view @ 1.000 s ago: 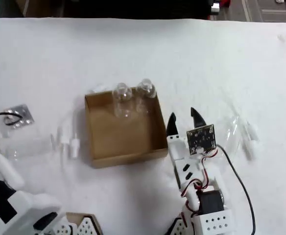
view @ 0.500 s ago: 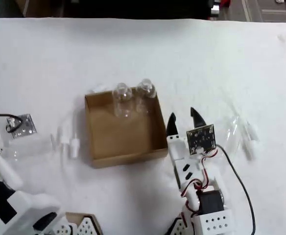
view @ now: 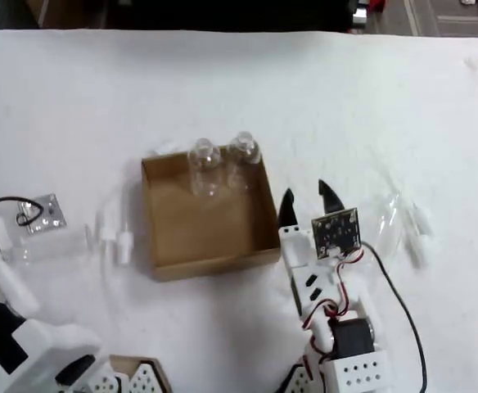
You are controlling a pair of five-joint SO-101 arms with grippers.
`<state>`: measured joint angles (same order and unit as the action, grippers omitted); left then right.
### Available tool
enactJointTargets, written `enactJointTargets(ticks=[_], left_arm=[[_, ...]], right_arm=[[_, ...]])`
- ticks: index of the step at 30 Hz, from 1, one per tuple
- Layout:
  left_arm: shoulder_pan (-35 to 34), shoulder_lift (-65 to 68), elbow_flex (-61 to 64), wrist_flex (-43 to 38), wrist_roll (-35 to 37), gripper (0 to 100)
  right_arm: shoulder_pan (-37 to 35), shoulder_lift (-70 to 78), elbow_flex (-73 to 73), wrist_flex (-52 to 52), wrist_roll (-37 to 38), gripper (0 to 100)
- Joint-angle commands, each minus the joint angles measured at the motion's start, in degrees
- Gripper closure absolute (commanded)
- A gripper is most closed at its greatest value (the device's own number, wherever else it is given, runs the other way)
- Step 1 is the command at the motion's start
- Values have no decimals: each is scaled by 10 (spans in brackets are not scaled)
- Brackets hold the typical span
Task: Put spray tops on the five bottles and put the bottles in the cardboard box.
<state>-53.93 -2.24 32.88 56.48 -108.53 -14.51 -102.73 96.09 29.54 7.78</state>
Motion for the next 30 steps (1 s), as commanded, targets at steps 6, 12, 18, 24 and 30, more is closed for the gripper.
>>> enactJointTargets(ticks=[6,12,18,24,30], left_arm=[[10,-6,2,-4,-4,825],[10,-17,-33,54,13,806],[14,-110,-222,236,413,936],[17,-141,-254,370,763,919],[13,-143,-164,301,1032,793]], right_arm=[[-3,-5,2,2,8,832],[-3,-5,2,2,8,832],[-3,-5,2,2,8,832],[-3,-5,1,2,8,832],[-1,-5,1,2,8,832]])
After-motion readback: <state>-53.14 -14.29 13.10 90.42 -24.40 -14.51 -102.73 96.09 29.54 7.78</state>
